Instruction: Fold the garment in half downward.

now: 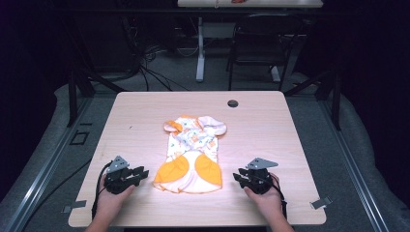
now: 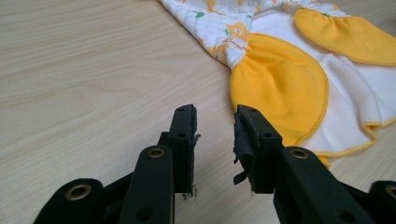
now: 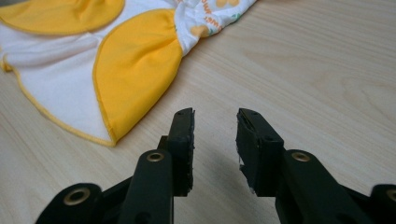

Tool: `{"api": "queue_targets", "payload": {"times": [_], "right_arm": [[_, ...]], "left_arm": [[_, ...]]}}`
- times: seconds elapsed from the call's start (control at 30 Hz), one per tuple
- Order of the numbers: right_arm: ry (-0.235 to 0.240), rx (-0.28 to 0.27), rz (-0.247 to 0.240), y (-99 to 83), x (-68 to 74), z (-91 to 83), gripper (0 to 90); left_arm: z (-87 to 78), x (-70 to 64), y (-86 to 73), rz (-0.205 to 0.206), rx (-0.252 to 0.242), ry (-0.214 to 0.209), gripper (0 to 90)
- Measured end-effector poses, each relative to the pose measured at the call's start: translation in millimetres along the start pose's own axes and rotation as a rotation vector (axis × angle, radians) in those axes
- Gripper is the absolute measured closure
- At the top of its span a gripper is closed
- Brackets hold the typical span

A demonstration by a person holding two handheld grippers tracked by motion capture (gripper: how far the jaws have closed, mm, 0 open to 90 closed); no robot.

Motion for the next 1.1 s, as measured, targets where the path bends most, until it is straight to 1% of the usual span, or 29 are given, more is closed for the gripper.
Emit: {"api": "queue_targets", "payload": {"times": [0.03, 0.13, 0.2, 0.23, 0.27, 0.3, 0.33, 0.37, 0.4, 0.47, 0.53, 0.57, 0.63, 0.67, 0.73, 0.77, 0.83, 0.9, 0.93, 0.97, 1.03, 1.1], "right_arm": [[0.002, -0.003, 0.003, -0.2, 1.5, 0.9, 68.2], [0.010, 0.011, -0.020, -0.7, 5.1, 1.5, 71.1], [0.018, 0.005, -0.026, 0.9, 8.5, 2.2, 73.1], [0.020, 0.008, -0.035, 1.6, 9.3, 2.5, 73.6], [0.022, 0.009, -0.047, 2.4, 11.3, 3.5, 74.5], [0.015, 0.016, -0.058, 2.4, 12.4, 4.0, 75.3], [0.019, 0.019, -0.061, 2.6, 13.8, 4.5, 76.8], [0.026, 0.013, -0.055, 3.0, 15.4, 5.7, 77.9], [0.029, 0.023, -0.064, 3.3, 16.6, 6.1, 79.8], [0.040, 0.027, -0.063, 4.6, 19.9, 8.4, 84.4], [0.042, 0.045, -0.074, 5.2, 22.3, 11.0, 88.2], [0.040, 0.045, -0.084, 6.4, 23.3, 13.4, 89.1], [0.035, 0.077, -0.123, 9.8, 26.5, 18.5, 89.4], [0.038, 0.078, -0.127, 11.8, 28.2, 20.8, 89.5], [0.038, 0.084, -0.139, 18.8, 32.9, 27.9, 89.6], [0.041, 0.086, -0.149, 22.7, 34.9, 31.8, 89.7], [0.033, 0.088, -0.164, 30.2, 37.3, 38.8, 89.7], [0.037, 0.087, -0.157, 38.1, 40.2, 48.1, 89.7], [0.034, 0.089, -0.162, 42.4, 40.9, 53.6, 89.7], [0.037, 0.090, -0.156, 44.9, 41.4, 57.6, 89.7], [0.039, 0.106, -0.149, 46.7, 41.1, 65.7, 89.6], [0.040, 0.123, -0.145, 46.1, 40.3, 70.3, 89.5]], "left_arm": [[0.7, -1.4, 0.3, -0.001, -0.001, -0.001, 69.5], [1.7, -5.2, 1.4, 0.018, 0.006, -0.009, 73.6], [2.6, -7.6, 2.4, 0.027, 0.007, -0.012, 75.8], [3.1, -8.4, 2.6, 0.038, 0.013, -0.015, 76.1], [4.0, -9.0, 2.7, 0.044, 0.015, -0.012, 77.1], [4.7, -9.9, 3.0, 0.038, 0.015, -0.011, 77.8], [4.4, -9.3, 3.2, 0.049, 0.023, -0.008, 80.0], [5.5, -10.3, 4.4, 0.043, 0.016, -0.005, 80.4], [5.4, -10.3, 5.1, 0.053, 0.023, -0.001, 82.2], [7.1, -11.2, 6.6, 0.055, 0.026, 0.009, 85.0], [11.2, -12.6, 8.5, 0.059, 0.036, 0.018, 88.1], [13.7, -13.0, 10.1, 0.063, 0.041, 0.022, 89.3], [19.0, -14.1, 14.4, 0.068, 0.049, 0.022, 89.7], [22.7, -15.5, 16.6, 0.066, 0.049, 0.023, 89.8], [32.1, -17.9, 21.5, 0.086, 0.068, 0.024, 89.9], [36.9, -19.0, 24.2, 0.091, 0.070, 0.027, 89.9], [45.7, -20.6, 28.8, 0.103, 0.081, 0.028, 89.9], [57.1, -24.0, 34.6, 0.102, 0.083, 0.022, 89.9], [61.7, -25.9, 36.7, 0.105, 0.081, 0.019, 89.9], [66.0, -27.8, 37.3, 0.106, 0.088, 0.014, 89.9], [73.7, -31.0, 36.0, 0.116, 0.106, 0.008, 89.9], [77.4, -33.4, 34.8, 0.118, 0.106, 0.004, 90.0]]}}
Point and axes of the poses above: each handheld gripper's, and its own axes: z roughly forward along the jaws, y roughly out of its top, x roughly to its left, the point moved 8 cm from there along z, roughly forward along the jaws, and after that the axes turned 4 degrees about z, right-handed, at the moved point
